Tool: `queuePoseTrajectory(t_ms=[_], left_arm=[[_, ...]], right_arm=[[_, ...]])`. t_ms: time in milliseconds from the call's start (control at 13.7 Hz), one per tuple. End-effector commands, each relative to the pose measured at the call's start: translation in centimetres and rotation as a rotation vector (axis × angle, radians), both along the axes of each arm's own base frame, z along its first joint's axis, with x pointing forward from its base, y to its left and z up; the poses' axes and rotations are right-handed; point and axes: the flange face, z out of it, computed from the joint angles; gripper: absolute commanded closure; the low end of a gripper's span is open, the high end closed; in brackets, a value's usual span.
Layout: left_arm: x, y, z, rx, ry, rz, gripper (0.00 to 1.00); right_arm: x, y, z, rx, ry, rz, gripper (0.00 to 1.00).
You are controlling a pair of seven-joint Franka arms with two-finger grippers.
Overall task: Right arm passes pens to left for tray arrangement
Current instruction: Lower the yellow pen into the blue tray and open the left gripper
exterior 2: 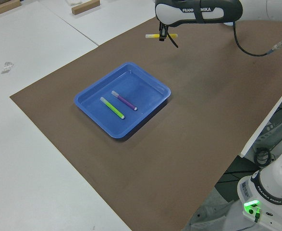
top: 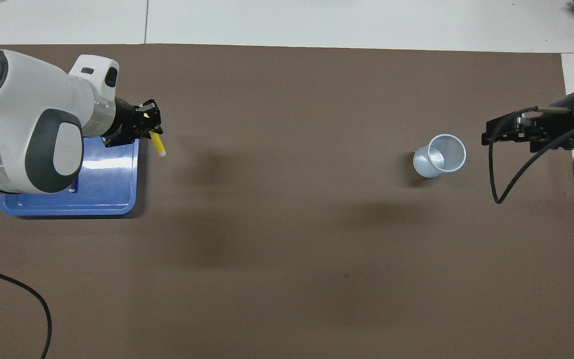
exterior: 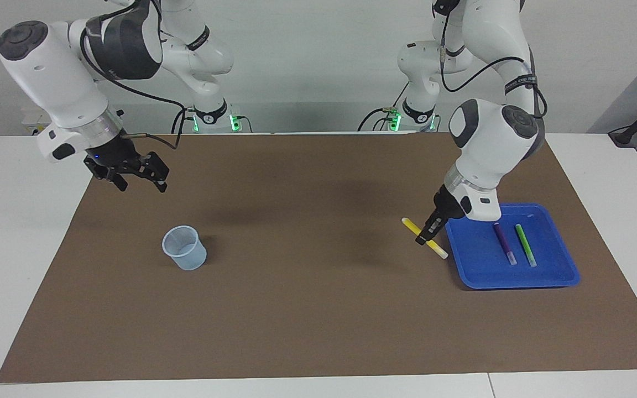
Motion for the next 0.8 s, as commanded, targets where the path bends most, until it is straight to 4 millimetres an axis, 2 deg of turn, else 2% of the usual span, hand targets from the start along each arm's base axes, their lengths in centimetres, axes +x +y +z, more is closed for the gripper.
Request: queuePoseTrajectory(t_ms=[0,146,293,512,585,732], left_arm=[[-0.9,2.1,-0.7,0.116,-0.007,-0.200,1.00],[-0.5,5.0,-1.5,0.130,-0.012,-0.301,1.00],[-0.1,7.3,-2.3,0.222,-0.014,-0.403,1.00],[-0.3,9.0,-3.5,0.260,-0.014,-0.473,1.00],[-0.8,10.6,-4.6,0.258,-0.006,-0.450,1.00],[-1.7,10.9,-6.9,0.256,-0.028,-0.445,1.00]], right_arm=[[-0.9,-0.3,0.1,-0.028,0.009,0.009,0.00],[-0.9,-0.5,0.1,-0.028,0.010,0.005,0.00],[-0.9,-0.5,0.1,-0.028,0.010,0.002,0.00],[-0.9,-0.5,0.1,-0.028,0.008,0.000,0.00],[-0.9,-0.6,0.1,-0.028,0.009,0.000,0.00],[-0.9,-0.6,0.1,-0.028,0.009,-0.001,0.00]])
